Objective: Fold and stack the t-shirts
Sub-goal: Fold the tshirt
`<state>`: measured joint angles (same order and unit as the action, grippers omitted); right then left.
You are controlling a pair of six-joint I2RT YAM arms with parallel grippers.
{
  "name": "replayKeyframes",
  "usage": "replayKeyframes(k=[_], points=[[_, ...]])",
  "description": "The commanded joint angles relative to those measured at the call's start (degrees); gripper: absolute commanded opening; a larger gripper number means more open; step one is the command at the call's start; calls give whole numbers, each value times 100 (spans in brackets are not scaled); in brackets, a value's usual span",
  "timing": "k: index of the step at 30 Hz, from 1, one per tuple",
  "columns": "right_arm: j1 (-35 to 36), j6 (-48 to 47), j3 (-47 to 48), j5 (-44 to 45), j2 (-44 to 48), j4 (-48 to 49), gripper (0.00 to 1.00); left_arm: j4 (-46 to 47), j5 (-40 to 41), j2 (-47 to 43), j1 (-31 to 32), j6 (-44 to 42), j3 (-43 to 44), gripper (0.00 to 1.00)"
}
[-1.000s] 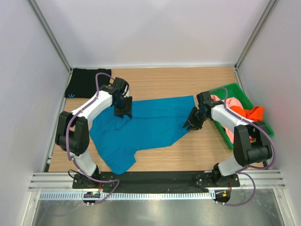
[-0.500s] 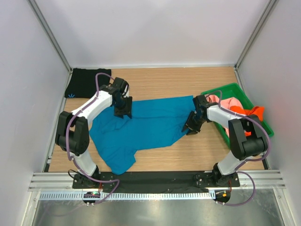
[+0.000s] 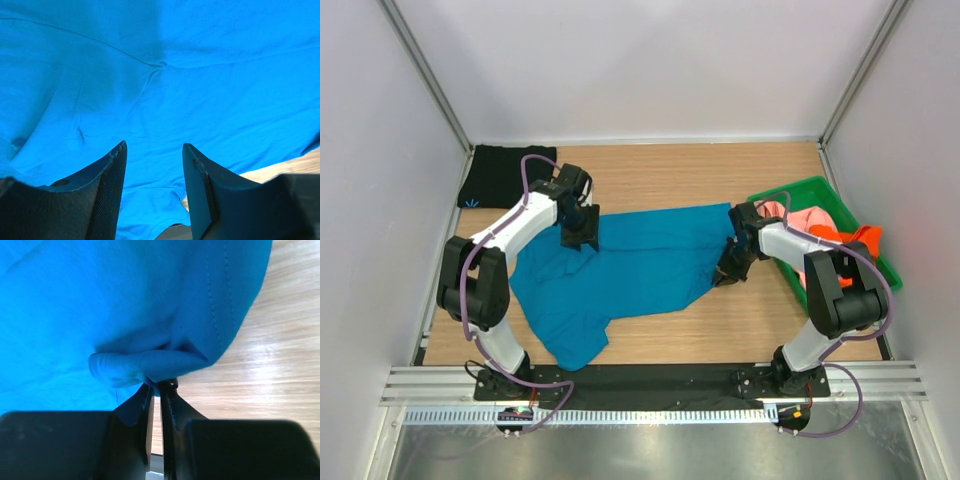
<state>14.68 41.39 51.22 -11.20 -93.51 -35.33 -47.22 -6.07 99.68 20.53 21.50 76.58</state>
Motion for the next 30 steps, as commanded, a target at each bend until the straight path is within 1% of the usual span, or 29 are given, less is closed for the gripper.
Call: replayKeyframes(k=[1, 2, 4, 7, 10, 11, 13, 14, 17, 21, 23, 28, 30], points=[[44, -96, 248, 206, 290, -290, 14, -15, -88, -256, -49, -111, 33, 50], [44, -96, 257, 206, 307, -307, 15, -6, -88, -247, -41, -111, 33, 50], [35, -104, 266, 206, 343, -360, 19, 2, -114, -256, -49, -102, 15, 50], [35, -113, 222, 206, 369, -378, 20, 20, -132, -265, -50, -102, -2, 50], [35, -122, 221, 215, 369, -404, 15, 11, -123, -282, -50, -102, -11, 50], [35, -131, 230, 215, 404, -430, 9, 3, -114, -282, -50, -102, -2, 50], [35, -148, 239, 267, 439, -509, 7, -6, -97, -309, -67, -84, -11, 50], [35, -183, 265, 285, 457, -536, 2, 2, -123, -317, -76, -75, -28, 50], [35, -262, 353, 434, 492, -782, 2, 11, -245, -379, -146, 12, -99, 50], [44, -595, 520, 592, 536, -1256, 1, 116, -316, -677, -260, 380, -484, 50], [35, -719, 529, 680, 580, -1502, 2, 187, -325, -1002, -322, 513, -696, 50], [35, -1123, 345, 1023, 791, -1801, 2, 354, -290, -1757, -445, 1232, -1494, 50], [26, -1238, 318, 1094, 800, -1889, 1, 319, -159, -2066, -462, 1462, -1672, 50]])
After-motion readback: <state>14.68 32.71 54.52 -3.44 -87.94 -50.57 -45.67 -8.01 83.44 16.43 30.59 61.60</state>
